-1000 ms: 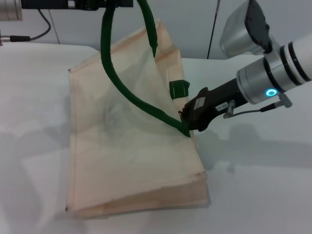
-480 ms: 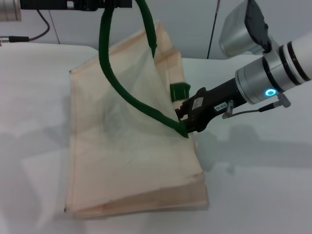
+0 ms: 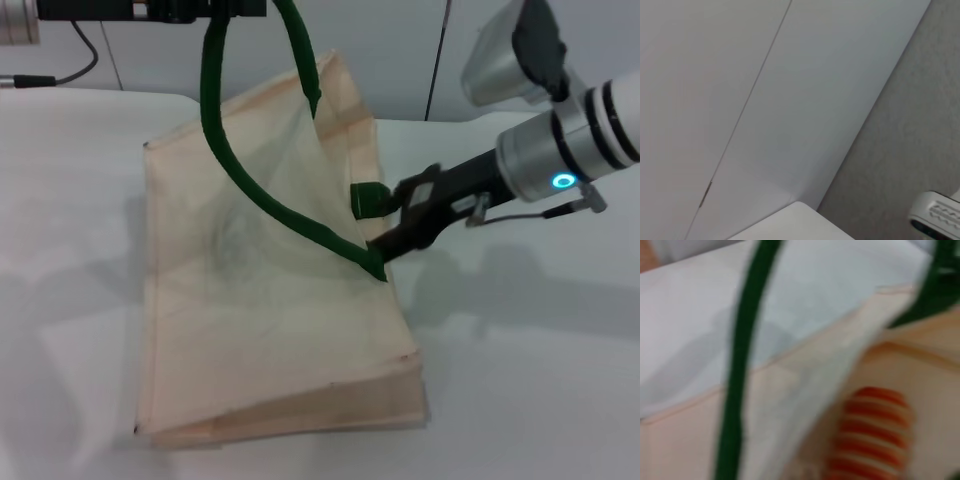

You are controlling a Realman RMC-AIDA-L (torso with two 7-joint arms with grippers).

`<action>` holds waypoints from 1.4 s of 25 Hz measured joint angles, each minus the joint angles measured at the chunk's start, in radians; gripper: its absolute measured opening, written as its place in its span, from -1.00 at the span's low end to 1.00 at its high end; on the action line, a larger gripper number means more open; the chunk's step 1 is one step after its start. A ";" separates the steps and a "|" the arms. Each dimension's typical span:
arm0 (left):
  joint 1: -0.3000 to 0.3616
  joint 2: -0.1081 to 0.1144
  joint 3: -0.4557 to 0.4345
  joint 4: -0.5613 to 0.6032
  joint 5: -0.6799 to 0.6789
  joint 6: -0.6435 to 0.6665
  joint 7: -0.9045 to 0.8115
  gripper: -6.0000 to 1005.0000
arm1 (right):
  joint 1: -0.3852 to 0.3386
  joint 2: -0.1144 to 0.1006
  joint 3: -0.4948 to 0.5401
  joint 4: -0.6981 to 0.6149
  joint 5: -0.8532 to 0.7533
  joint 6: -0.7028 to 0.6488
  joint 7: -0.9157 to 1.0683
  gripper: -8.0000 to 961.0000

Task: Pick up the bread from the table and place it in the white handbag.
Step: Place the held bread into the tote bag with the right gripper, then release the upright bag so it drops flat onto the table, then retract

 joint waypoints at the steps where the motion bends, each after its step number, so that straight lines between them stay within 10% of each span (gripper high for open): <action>1: 0.002 0.000 0.000 0.000 0.000 -0.001 0.000 -0.46 | -0.014 -0.001 0.001 -0.014 0.000 -0.019 0.013 0.56; 6: 0.007 0.000 0.000 0.000 0.000 -0.002 0.001 -0.45 | -0.100 -0.003 0.005 -0.143 0.002 -0.093 0.080 0.86; 35: 0.009 -0.014 -0.002 0.000 0.002 -0.054 -0.014 -0.43 | -0.303 -0.003 0.227 -0.127 0.545 -0.333 -0.207 0.86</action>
